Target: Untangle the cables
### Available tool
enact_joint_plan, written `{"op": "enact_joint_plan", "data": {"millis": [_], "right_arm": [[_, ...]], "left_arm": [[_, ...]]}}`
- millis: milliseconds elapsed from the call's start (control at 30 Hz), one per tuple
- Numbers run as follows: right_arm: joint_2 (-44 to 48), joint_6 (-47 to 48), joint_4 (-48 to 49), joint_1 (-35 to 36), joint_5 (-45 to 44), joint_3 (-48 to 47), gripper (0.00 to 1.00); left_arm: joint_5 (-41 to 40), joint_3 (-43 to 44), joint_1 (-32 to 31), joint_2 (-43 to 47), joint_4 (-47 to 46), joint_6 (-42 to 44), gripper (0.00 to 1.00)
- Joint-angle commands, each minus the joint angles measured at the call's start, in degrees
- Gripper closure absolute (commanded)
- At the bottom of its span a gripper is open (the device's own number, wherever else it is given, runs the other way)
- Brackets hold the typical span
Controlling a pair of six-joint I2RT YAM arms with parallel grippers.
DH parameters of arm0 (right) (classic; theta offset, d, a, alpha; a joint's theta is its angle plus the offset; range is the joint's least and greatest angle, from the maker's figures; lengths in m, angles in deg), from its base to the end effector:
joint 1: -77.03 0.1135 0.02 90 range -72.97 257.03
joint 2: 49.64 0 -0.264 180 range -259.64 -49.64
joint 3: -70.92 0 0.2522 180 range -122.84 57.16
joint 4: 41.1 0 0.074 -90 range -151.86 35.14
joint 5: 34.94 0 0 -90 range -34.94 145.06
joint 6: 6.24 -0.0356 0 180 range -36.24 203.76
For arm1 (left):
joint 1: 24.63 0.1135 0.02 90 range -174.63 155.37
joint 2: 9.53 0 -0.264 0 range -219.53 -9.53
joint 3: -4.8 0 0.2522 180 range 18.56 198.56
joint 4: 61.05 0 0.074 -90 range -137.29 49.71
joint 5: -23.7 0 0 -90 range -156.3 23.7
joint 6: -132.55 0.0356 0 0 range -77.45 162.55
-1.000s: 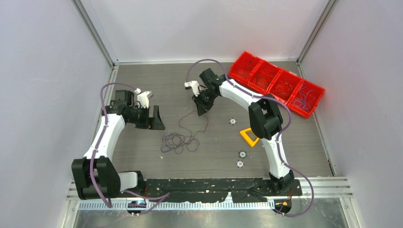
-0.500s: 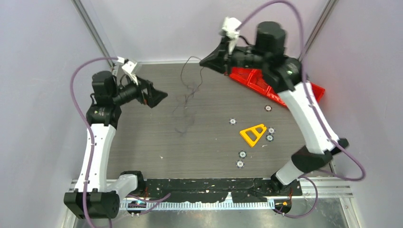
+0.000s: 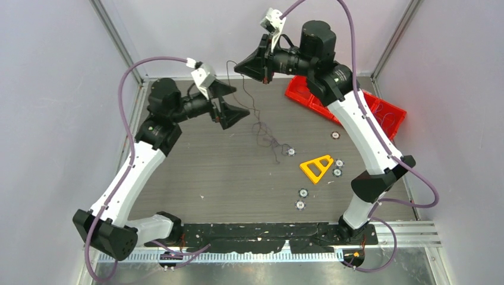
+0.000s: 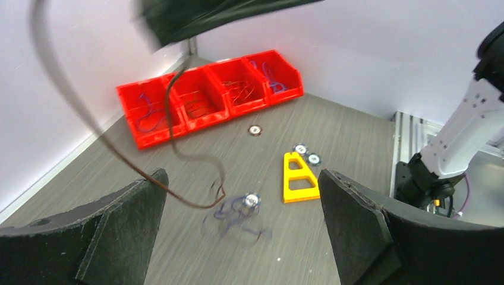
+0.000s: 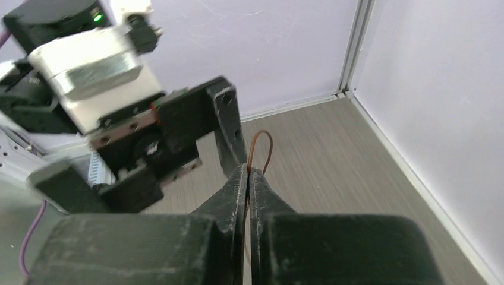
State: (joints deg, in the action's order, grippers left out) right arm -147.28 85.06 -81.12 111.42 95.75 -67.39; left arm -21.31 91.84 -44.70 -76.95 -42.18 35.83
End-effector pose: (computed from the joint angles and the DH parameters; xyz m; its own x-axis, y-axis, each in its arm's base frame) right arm 0.2735 0.2154 0.5407 0.0313 0.0006 -0.9995 -0.9658 0.2576 -0.0301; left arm 0.2312 -0.1113 0.4432 -0.0939 -0.0538 -0.9941 0.9019 0.4183 -0.1078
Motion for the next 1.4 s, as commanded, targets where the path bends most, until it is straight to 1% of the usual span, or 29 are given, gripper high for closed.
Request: {"op": "enact_joint_plan", "data": {"millis": [0,100,133,233,267,333,433,500,567,667,700,733,767,867,933,1000,1067,1133,1200,1267,1300,1367], "right_arm": [[1.75,-6.92,5.07,0.27,-0.7,-5.68,0.95],[2.59,-10.44,9.88,0.39,-0.93,-5.95,0.95],[2.7,-12.22,10.91,0.47,-1.39,-6.42,0.95],[2.76,-14.97,14.41,0.58,-3.54,-8.93,0.95],[2.74,-15.84,15.45,0.59,-4.09,-10.51,0.95],[2.69,-17.23,16.96,0.57,-6.16,-12.67,0.95],[2.64,-18.36,18.48,0.59,-9.68,-15.55,0.95],[2.78,-19.02,19.43,0.59,-11.54,-16.4,0.95],[2.96,-19.4,20.46,0.59,-12.8,-16.81,0.95],[2.92,-19.28,21.26,0.51,-13.61,-17.67,0.95],[2.95,-19.15,21.3,0.44,-13.9,-17.86,0.95],[3.02,-19.1,21.35,0.43,-13.93,-17.89,0.95],[3.05,-18.87,21.3,0.42,-13.85,-17.87,0.94],[3.8,-17.76,20.7,0.41,-13.48,-16.63,0.95],[4.74,-16.62,20.12,0.41,-13.17,-14.73,0.95],[5.97,-15.06,19.44,0.43,-12.48,-12.04,0.95],[7.48,-13.35,18.82,0.43,-11.91,-7.44,0.95],[9.27,-12.13,18.56,0.4,-11.57,-3.45,0.95],[11.04,-10.93,18.53,0.35,-10.6,0.35,0.95],[12.27,-10.92,18.64,0.4,-9.52,3.69,0.95],[12.76,-11.03,18.84,0.45,-9.1,4.62,0.95],[13.12,-11.87,19.52,0.49,-7.48,6.91,0.95]], "left_arm": [[-8.05,0.03,-6.81,-1.44,-12.06,-3.89,0.0],[-16.4,-0.73,-9.87,-3.74,-12.24,-2.86,0.01],[-18.7,-1.52,-10.45,-4.41,-12.58,-2.45,0.03],[-23.18,-5.55,-10.44,-5.77,-11.02,-0.33,0.25],[-25.02,-8.23,-10.15,-5.34,-11.03,0.83,0.31],[-25.54,-14.91,-8.83,-3.92,-13.09,2.48,0.38],[-24.41,-24.32,-6.64,-1.99,-13.43,4.14,0.4],[-22.92,-28.63,-5.26,-0.78,-13.54,5.32,0.42],[-22.23,-31.44,-4.25,0.17,-12.89,7.26,0.43],[-21.75,-32.82,-2.03,0.3,-10.26,10.35,0.46],[-21.41,-32.84,-1.01,0.18,-9.02,10.75,0.46],[-20.53,-32.78,0.16,0.1,-7.99,10.93,0.44],[-19.31,-32.73,1.64,0.34,-6.57,11.33,0.38],[-15.68,-33.07,2.67,4.26,-3.35,14.16,0.12],[-13.99,-33.67,2.67,9.03,-2.91,15.11,0.01],[-13.23,-32.78,2.67,13.29,-1.83,13.86,0.01],[-12.35,-28.45,2.67,15.98,1.16,12.19,0.0],[-11.73,-24.35,2.62,17.17,2.87,8.54,0.0],[-10.61,-20.58,2.55,16.86,2.98,2.38,0.01],[-7.48,-17.36,2.46,15.66,2.58,-2.86,0.0],[-6.73,-16.13,2.19,14.88,1.43,-4.57,0.0],[-7.77,-14.94,1.8,12.94,-3.06,-8.55,0.01]]}}
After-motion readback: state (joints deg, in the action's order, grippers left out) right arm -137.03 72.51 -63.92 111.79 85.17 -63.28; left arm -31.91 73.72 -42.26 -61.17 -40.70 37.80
